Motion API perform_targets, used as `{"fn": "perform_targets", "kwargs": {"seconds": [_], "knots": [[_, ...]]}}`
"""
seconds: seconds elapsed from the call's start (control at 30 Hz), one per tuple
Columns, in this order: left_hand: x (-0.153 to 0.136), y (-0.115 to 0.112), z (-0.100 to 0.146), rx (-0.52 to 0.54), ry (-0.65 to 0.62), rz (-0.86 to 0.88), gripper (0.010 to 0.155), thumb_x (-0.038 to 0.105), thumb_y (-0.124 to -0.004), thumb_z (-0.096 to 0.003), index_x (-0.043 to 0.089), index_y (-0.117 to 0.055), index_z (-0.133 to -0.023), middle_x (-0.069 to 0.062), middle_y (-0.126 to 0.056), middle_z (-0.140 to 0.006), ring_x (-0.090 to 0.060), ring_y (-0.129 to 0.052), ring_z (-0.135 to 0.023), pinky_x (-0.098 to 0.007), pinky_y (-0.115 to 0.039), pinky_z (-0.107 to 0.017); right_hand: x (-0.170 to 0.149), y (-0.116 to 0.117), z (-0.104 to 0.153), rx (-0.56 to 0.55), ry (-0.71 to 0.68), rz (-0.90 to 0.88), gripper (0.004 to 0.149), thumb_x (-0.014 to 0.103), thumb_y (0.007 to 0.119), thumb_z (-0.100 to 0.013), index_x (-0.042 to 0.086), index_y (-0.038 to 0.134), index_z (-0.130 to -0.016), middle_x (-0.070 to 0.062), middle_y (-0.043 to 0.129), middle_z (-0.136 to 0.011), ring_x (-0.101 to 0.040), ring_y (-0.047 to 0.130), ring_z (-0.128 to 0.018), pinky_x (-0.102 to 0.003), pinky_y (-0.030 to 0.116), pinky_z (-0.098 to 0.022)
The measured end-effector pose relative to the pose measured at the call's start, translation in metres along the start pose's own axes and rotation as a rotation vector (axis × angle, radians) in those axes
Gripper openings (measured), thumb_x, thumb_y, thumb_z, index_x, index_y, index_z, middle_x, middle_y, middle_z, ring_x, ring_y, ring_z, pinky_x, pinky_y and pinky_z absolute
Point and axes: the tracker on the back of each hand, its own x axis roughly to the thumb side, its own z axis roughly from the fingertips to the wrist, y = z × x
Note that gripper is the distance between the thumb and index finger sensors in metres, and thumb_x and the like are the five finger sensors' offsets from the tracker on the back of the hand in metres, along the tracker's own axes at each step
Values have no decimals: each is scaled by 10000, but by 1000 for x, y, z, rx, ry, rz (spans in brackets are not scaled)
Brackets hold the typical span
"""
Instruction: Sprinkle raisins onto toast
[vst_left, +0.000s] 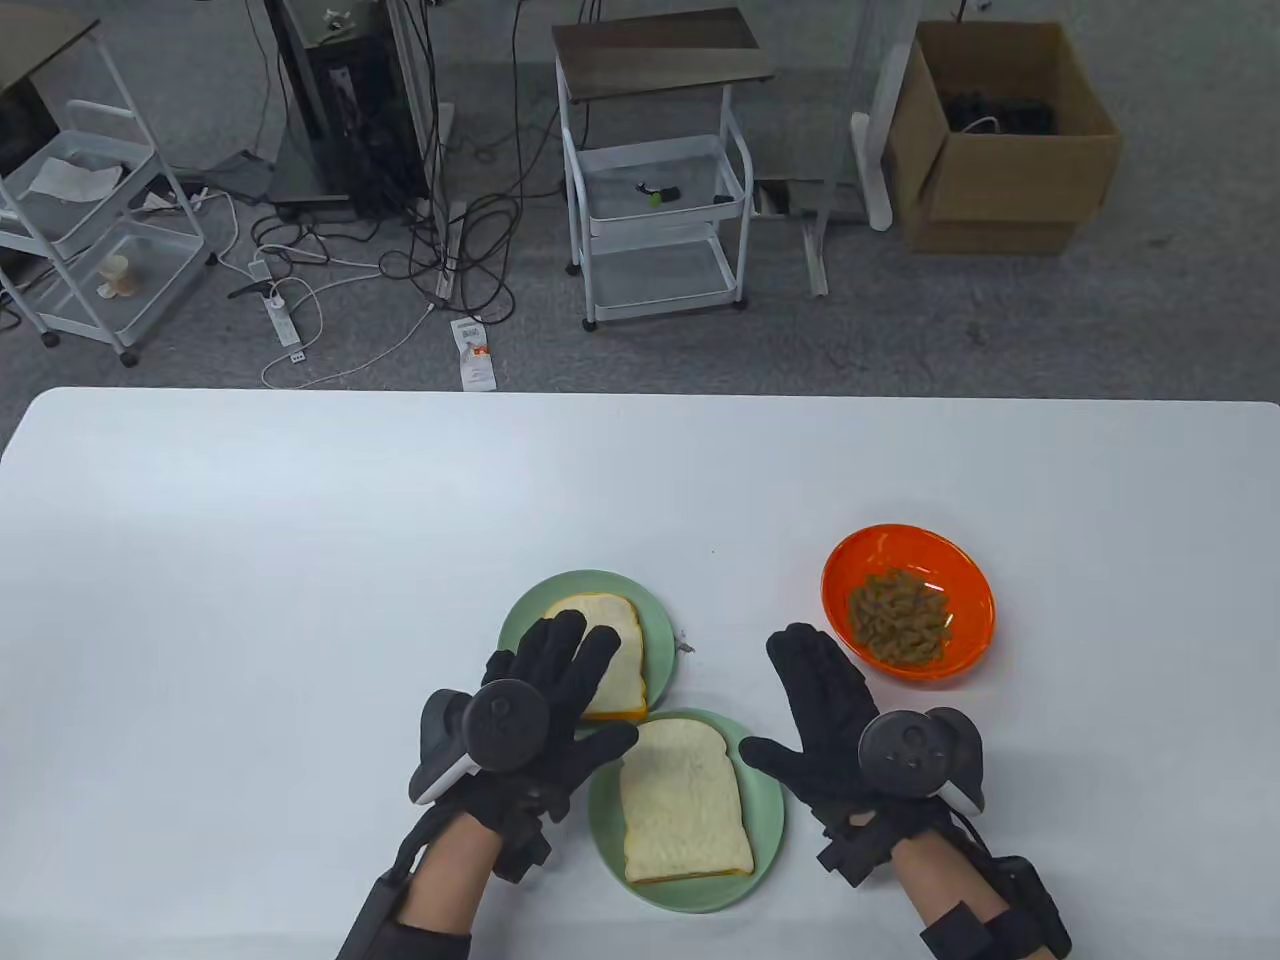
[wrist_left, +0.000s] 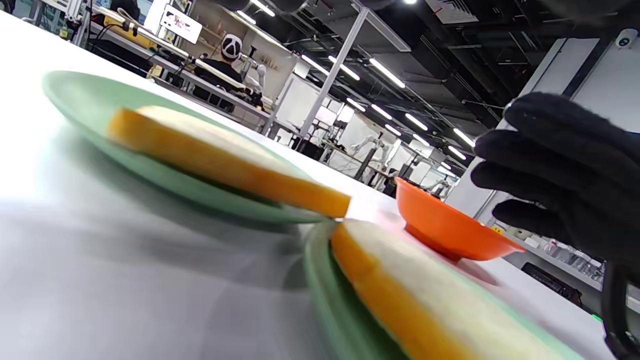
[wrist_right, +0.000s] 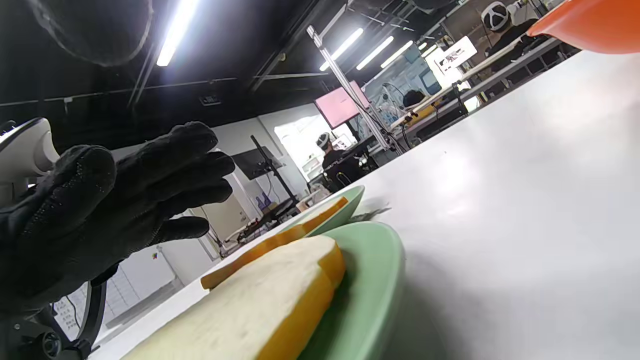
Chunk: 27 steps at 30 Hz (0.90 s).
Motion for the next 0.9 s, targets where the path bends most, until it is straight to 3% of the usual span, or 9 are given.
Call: {"fn": "perform_targets", "kwargs": {"seconds": [0.2, 0.37, 0.47, 0.6, 0.73, 0.9], "knots": [[-2, -1, 0, -2, 11, -18, 912, 855, -589, -396, 452, -327, -1171, -1, -289, -1282, -351, -357, -1211, -712, -385, -815, -2, -5, 0, -15, 13, -13, 954, 687, 723, -486, 121, 335, -1149, -307, 306, -1170, -618, 329, -1016, -759, 338, -626], [1, 0, 0, 18, -1, -14, 899, 845, -601, -399, 462, -333, -1167, 12, -289, -1283, -339, -338, -1216, -702, -369, -827, -15, -37, 3, -171, 111, 22, 889, 640, 754, -498, 98, 457, -1137, -318, 341, -1160, -621, 334, -1006, -765, 328, -615], [2, 1, 1, 32, -1, -33, 890, 839, -605, -400, 467, -340, -1164, 18, -291, -1282, -332, -326, -1218, -696, -359, -833, -39, -67, 11, -312, 282, 99, 850, 605, 791, -502, 105, 509, -1129, -334, 337, -1148, -637, 327, -986, -767, 339, -601], [4, 0, 1, 43, -5, -36, 875, 827, -616, -406, 474, -348, -1160, 27, -298, -1281, -325, -327, -1218, -690, -360, -837, -79, -91, 27, -387, 559, 138, 837, 589, 816, -503, 131, 512, -1133, -351, 253, -1139, -658, 253, -966, -766, 330, -597], [4, -1, 1, 49, -4, -45, 860, 814, -626, -414, 475, -358, -1158, 30, -306, -1279, -322, -335, -1217, -686, -362, -840, -113, -96, 36, -378, 704, 82, 750, 550, 845, -497, 102, 672, -1074, -371, 292, -1121, -669, 324, -946, -754, 389, -594], [5, -1, 1, 52, -1, -51, 848, 800, -634, -421, 471, -367, -1155, 30, -318, -1276, -318, -348, -1214, -680, -372, -840, -136, -83, 35, -339, 772, -74, 733, 514, 858, -497, 114, 663, -1080, -412, 413, -1090, -679, 572, -843, -697, 574, -572]]}}
